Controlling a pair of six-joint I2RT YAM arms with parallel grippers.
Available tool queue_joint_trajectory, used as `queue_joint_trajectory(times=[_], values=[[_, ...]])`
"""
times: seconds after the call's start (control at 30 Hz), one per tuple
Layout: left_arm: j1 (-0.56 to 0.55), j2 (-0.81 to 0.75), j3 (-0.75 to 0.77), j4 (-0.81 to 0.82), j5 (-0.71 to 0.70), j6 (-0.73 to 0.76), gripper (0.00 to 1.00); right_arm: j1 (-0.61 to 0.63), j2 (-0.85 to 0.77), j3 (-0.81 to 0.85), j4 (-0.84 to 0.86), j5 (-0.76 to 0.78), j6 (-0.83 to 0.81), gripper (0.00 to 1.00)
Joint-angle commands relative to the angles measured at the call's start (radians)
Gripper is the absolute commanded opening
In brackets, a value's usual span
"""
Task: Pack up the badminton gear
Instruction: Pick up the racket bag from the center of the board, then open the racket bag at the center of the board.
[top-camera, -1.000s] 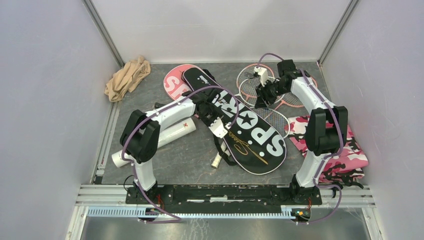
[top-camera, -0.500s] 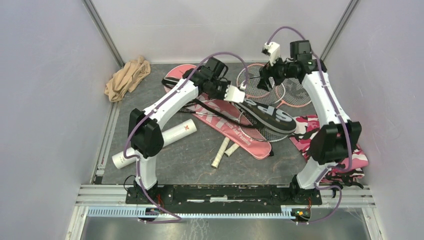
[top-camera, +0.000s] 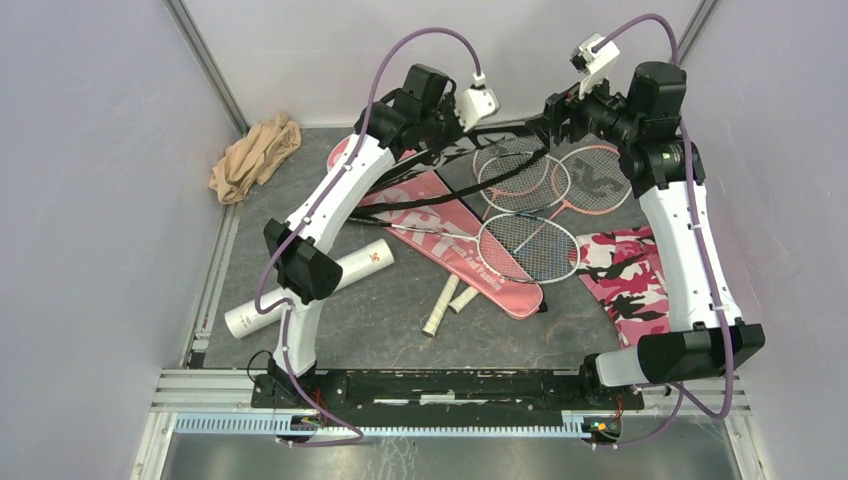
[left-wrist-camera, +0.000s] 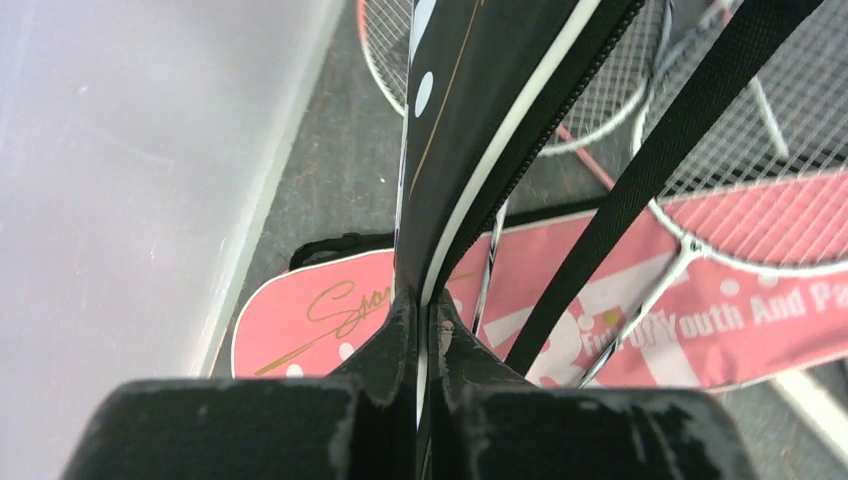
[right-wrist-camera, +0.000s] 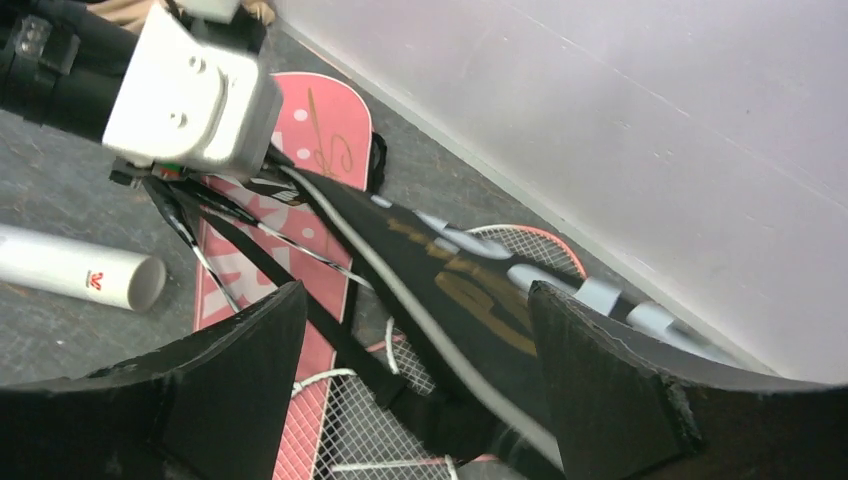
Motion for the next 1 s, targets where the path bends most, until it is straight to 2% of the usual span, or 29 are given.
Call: queue_joint_trajectory(times=[0.0, 0.2, 0.37, 0.63, 0.97], values=[[0.005, 0.005, 0.109, 0.102, -0.067, -0.244, 0.02, -0.004, -0.039, -0.020, 0.101, -0.041, 0.083, 0.86], [0.009, 0.003, 0.144, 0.214, -0.084, -0.430, 0.02, -0.002, -0.094, -0.021, 0.175, -0.162, 0.149, 0.82], [0.022, -0.008, 0.154, 0.277, -0.028, -0.572, 0.02, -0.002, -0.122, -0.047, 0.186, -0.235, 0.164, 0.80], [0.025, -0.049, 0.164, 0.359, 0.044, -0.725, 0.02, -0.003, -0.145, -0.078, 0.265, -0.431, 0.232, 0.79], [0.024, -0.090, 0.111, 0.379, 0.236, -0.953, 0.02, -0.002, -0.066, -0.088, 0.243, -0.382, 0.267, 0.75]])
